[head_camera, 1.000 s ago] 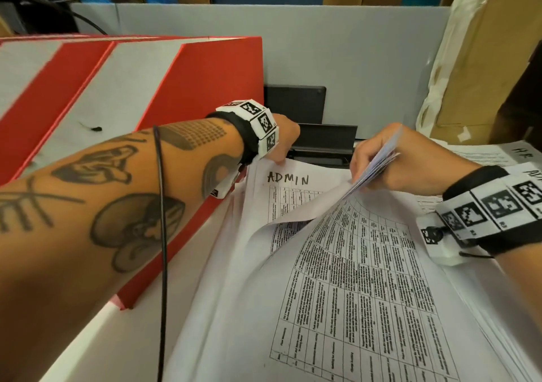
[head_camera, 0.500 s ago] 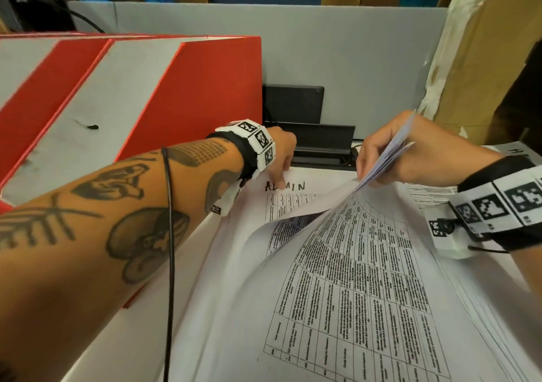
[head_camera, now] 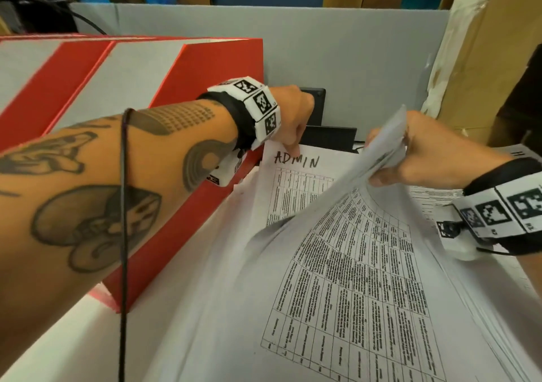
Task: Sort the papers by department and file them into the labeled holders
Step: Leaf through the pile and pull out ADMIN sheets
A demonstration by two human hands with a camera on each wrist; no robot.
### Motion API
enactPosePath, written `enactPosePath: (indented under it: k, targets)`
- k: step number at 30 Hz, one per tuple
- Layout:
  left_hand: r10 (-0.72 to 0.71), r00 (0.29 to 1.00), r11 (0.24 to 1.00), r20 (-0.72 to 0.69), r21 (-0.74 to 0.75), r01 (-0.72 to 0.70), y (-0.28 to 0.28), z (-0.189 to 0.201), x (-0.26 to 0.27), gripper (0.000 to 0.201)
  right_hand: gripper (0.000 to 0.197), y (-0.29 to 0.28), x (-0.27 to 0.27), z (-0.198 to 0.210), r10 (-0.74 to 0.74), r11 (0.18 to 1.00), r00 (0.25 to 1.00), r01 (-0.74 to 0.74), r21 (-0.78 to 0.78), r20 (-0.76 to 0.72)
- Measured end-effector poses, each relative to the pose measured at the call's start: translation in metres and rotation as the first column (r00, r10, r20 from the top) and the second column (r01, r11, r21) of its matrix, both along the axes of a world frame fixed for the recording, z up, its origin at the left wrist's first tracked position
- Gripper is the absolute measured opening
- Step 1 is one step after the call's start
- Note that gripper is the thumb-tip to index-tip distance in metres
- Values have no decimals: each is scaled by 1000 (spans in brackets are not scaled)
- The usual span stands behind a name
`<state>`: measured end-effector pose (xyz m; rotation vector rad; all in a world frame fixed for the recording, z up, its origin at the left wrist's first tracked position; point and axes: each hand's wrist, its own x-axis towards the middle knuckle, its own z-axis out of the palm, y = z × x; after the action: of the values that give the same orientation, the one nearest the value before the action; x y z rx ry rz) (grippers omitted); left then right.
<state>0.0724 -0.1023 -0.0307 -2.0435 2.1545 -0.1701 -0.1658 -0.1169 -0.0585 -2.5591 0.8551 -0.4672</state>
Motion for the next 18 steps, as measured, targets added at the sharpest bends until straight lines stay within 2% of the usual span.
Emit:
enactPosePath:
  k: [3,5,7,9,10,11,12,13,14,15,16,18]
  targets:
    - [-107,976,993,-191,21,113,7,13,-5,10,62,4,8,-7,28,999,998,-26,-31,62]
    - [-147,904,980,-401,68,190,11,23,-8,11,57,4,12,-12,30,998,999,-28,-52,45]
    - [-93,744,950,-662,165,265,17,25,-13,17,45,1,11,-13,4,999,997,0,-54,73]
    - [58,535,944,-843,221,246,17,19,-14,39,59,-3,8,-12,2,999,991,4,-44,132]
    - [136,486,948,-863,257,191,15,12,-12,49,65,-4,6,-11,13,999,988,-7,-40,153]
    - [168,520,950,-837,278,140,10,2,-8,53,71,-6,5,-9,29,999,986,-23,-37,162]
    - [161,651,950,-742,295,102,5,-8,-3,50,74,-8,2,-8,40,999,986,-35,-32,160]
    - [131,822,945,-555,319,65,0,-19,2,45,74,-9,0,-8,39,999,988,-36,-27,148]
    - [108,944,941,-311,339,3,-4,-30,6,45,70,-10,-2,-7,37,999,992,-33,-31,125]
    - [90,993,943,-73,327,-61,-6,-40,9,52,62,-10,-3,-5,35,999,995,-32,-40,92]
    - [92,995,946,46,309,-102,-7,-47,10,54,54,-10,-4,-4,42,998,997,-39,-49,59]
    - [100,995,961,24,258,-103,-6,-53,9,44,47,-6,-4,-2,70,997,997,-69,-28,39]
